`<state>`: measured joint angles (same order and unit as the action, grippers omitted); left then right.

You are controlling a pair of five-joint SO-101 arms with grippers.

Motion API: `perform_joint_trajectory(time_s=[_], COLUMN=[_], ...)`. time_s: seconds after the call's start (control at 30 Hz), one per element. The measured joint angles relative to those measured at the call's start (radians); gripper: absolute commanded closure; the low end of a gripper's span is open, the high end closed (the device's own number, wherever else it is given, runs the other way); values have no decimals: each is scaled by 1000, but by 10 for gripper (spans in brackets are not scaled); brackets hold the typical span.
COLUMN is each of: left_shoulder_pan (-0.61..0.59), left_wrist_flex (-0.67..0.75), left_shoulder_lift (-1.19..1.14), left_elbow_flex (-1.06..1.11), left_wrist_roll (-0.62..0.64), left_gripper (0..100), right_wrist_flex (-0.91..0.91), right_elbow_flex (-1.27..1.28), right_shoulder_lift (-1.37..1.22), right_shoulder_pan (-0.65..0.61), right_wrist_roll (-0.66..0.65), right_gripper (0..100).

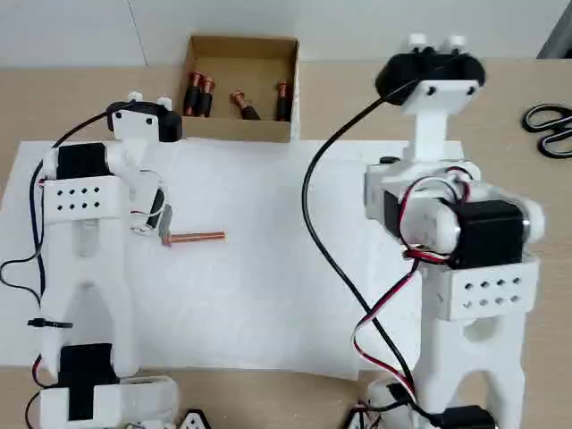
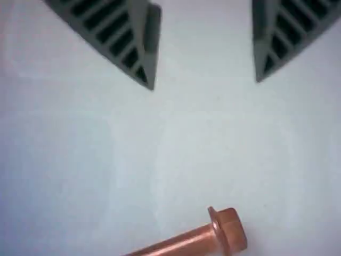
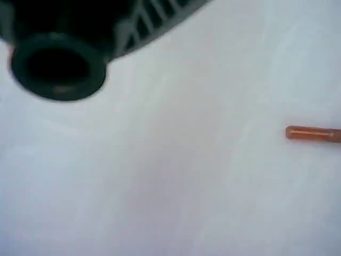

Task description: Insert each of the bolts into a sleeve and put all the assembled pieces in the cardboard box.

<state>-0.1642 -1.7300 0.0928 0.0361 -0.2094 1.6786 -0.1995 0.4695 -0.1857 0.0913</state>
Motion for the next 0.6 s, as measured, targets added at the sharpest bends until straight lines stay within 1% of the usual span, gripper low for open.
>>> perform_joint_trajectory(time_s=[0.1, 0.27, 0.4, 0.6], left_shoulder_pan=[0, 0, 0, 0], left_wrist_flex=[0, 0, 0, 0], left_shoulder_lift=[0, 0, 0, 0], left_elbow_flex=[0, 0, 0, 0], left_wrist_roll=[0, 0, 0, 0], left_gripper=[882, 882, 882, 881], right_wrist_flex=[0, 0, 0, 0], right_elbow_flex=[0, 0, 0, 0], right_shoulder_lift=[0, 0, 3, 78], right_shoulder_pan=[-2, -5, -5, -5], right_wrist_roll=[11, 64, 66, 66], right_gripper=[970, 970, 970, 970])
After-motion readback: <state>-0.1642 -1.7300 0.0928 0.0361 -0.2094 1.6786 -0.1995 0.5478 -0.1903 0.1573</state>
